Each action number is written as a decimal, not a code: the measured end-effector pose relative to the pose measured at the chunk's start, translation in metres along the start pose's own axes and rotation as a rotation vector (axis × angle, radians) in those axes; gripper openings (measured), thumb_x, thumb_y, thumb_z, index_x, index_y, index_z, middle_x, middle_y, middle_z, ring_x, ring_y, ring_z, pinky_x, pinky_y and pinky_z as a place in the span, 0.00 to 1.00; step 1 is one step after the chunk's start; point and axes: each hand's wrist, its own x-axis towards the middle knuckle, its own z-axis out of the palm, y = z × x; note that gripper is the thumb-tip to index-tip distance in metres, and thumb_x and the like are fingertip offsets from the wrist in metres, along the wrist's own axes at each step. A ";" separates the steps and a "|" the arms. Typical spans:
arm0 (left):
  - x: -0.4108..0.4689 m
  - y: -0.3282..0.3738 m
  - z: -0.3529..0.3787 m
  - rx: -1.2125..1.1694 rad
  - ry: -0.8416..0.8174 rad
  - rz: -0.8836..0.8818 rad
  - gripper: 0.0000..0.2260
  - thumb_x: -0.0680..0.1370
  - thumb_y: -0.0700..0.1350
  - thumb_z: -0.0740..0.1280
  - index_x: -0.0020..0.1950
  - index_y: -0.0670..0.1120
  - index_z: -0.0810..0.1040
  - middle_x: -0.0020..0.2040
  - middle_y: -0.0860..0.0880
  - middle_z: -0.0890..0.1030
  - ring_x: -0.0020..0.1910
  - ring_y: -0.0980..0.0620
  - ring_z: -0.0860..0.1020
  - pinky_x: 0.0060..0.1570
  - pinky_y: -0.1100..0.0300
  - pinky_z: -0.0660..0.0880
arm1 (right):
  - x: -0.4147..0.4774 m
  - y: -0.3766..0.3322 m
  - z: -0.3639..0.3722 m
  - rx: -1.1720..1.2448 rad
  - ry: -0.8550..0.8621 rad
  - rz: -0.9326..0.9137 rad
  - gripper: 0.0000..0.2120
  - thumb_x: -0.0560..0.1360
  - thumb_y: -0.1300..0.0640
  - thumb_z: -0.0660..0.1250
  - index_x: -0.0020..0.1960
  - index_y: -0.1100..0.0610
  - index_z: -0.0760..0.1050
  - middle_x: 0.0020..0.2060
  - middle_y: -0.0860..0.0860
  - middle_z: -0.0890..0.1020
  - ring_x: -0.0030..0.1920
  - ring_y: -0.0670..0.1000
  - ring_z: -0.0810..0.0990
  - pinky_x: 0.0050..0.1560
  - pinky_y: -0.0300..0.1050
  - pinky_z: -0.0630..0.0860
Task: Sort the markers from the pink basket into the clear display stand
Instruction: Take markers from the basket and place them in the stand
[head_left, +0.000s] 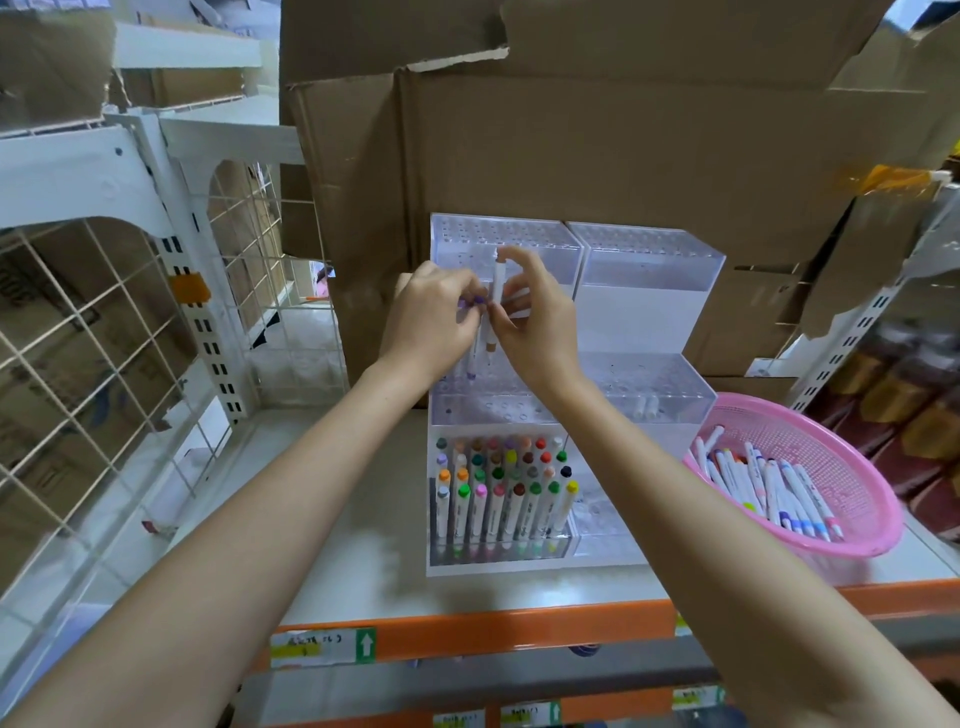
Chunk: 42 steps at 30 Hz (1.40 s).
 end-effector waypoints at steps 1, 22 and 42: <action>-0.001 -0.001 0.001 0.019 -0.002 0.011 0.02 0.75 0.40 0.68 0.45 0.44 0.81 0.41 0.49 0.82 0.46 0.48 0.75 0.47 0.57 0.65 | -0.001 0.000 0.000 0.003 0.000 0.000 0.23 0.73 0.65 0.71 0.65 0.54 0.70 0.40 0.50 0.77 0.36 0.46 0.79 0.38 0.33 0.77; -0.027 -0.006 -0.003 0.217 0.057 0.210 0.15 0.72 0.35 0.67 0.58 0.40 0.79 0.54 0.43 0.79 0.54 0.44 0.75 0.52 0.52 0.73 | -0.003 0.005 -0.002 0.019 -0.033 -0.002 0.20 0.73 0.65 0.71 0.62 0.55 0.71 0.38 0.51 0.77 0.37 0.48 0.79 0.39 0.38 0.78; -0.029 -0.001 -0.011 0.254 -0.070 0.116 0.21 0.69 0.33 0.68 0.62 0.42 0.77 0.57 0.43 0.77 0.57 0.43 0.74 0.55 0.48 0.73 | -0.006 0.006 -0.003 -0.068 -0.091 -0.030 0.08 0.74 0.63 0.70 0.52 0.59 0.74 0.36 0.52 0.78 0.34 0.51 0.78 0.39 0.48 0.79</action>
